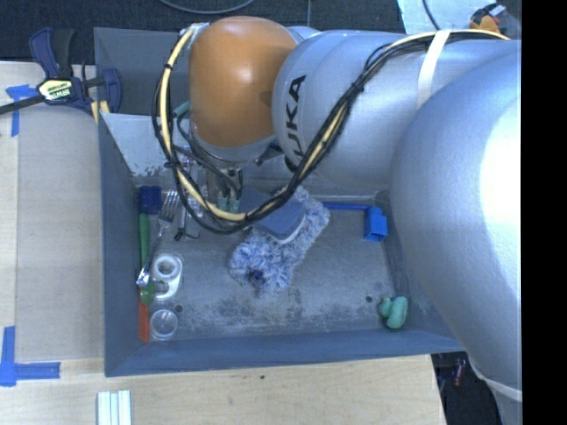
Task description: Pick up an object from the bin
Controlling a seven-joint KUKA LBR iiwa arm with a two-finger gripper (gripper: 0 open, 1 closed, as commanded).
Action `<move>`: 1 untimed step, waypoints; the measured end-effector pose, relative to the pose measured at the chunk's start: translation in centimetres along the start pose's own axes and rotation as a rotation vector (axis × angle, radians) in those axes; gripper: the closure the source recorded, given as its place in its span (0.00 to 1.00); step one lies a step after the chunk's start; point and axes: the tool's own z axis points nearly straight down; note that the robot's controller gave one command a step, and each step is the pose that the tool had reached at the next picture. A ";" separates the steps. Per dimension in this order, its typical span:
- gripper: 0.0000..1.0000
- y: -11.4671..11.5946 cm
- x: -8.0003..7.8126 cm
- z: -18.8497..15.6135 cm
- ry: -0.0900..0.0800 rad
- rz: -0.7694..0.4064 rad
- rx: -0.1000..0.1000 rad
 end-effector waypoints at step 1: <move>0.00 0.0 0.0 0.0 0.000 0.000 0.000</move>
Offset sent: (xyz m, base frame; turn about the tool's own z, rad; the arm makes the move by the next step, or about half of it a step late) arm -0.0330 0.0017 -0.1158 -0.1355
